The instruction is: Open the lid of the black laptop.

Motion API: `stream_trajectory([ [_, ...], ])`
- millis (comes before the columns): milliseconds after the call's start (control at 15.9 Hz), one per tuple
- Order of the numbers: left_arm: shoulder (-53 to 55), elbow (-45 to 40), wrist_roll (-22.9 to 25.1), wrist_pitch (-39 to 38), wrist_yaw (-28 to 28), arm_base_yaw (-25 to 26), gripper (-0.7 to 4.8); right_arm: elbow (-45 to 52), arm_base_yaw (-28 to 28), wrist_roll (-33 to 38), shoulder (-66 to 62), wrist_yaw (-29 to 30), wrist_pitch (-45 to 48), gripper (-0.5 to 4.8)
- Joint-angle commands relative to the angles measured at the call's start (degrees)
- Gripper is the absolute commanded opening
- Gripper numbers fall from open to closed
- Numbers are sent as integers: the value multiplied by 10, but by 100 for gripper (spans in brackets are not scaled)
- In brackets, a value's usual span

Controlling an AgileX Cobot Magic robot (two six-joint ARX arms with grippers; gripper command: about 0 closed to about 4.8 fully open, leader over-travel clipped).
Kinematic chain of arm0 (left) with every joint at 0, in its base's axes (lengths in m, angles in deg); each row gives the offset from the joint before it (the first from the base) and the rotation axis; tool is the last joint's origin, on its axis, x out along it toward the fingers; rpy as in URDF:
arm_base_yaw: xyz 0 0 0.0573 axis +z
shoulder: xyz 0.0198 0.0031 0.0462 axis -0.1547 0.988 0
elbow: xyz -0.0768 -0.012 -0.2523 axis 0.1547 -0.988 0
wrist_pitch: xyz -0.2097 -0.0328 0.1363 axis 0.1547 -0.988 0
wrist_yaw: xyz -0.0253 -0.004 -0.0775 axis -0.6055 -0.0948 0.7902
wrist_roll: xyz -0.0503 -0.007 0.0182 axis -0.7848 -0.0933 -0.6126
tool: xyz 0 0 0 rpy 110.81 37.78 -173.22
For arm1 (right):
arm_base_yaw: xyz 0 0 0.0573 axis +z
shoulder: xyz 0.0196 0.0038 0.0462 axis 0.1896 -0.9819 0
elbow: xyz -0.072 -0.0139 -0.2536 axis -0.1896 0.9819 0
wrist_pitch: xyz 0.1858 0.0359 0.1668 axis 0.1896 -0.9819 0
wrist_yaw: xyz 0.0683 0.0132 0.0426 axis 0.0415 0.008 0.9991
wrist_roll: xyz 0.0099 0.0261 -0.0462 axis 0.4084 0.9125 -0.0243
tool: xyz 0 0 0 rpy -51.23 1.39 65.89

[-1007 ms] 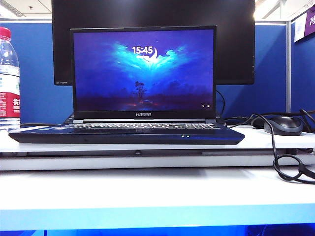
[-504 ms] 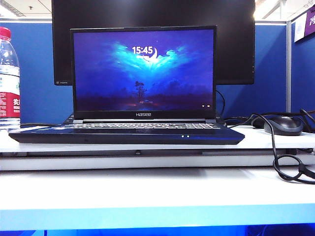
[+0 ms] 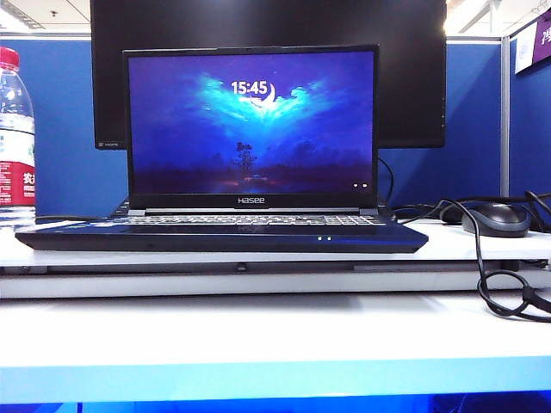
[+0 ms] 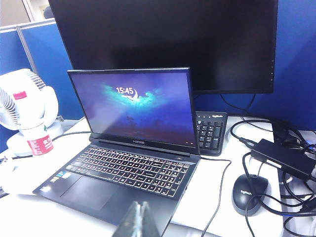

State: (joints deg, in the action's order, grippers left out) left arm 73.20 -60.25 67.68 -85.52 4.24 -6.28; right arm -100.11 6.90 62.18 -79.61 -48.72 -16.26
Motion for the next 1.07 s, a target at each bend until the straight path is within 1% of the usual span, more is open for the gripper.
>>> stream_trajectory([
  [63, -1, 0, 2, 3, 1, 1, -3, -2, 0, 0, 0, 1, 6, -1],
  [441, -1, 0, 2, 3, 1, 1, -3, 10, 0, -2, 1, 0, 16, -1],
  [567, -1, 0, 2, 3, 1, 1, -3, 57, -13, -2, 1, -2, 48, -1],
  [692, -1, 0, 2, 3, 1, 1, -3, 163, -60, -10, 1, -3, 163, -1],
  [755, -1, 0, 2, 3, 1, 1, -3, 237, -96, 3, 0, 2, 252, -1],
  [881, -1, 0, 2, 1, 2, 1, -3, 365, -161, 27, 5, 3, 389, -1],
  [1007, -1, 0, 2, 1, 1, 1, -3, 431, -196, 26, 22, -1, 447, -1],
  [1070, -1, 0, 2, 1, 2, 1, -3, 441, -204, 26, 27, -1, 453, -1],
])
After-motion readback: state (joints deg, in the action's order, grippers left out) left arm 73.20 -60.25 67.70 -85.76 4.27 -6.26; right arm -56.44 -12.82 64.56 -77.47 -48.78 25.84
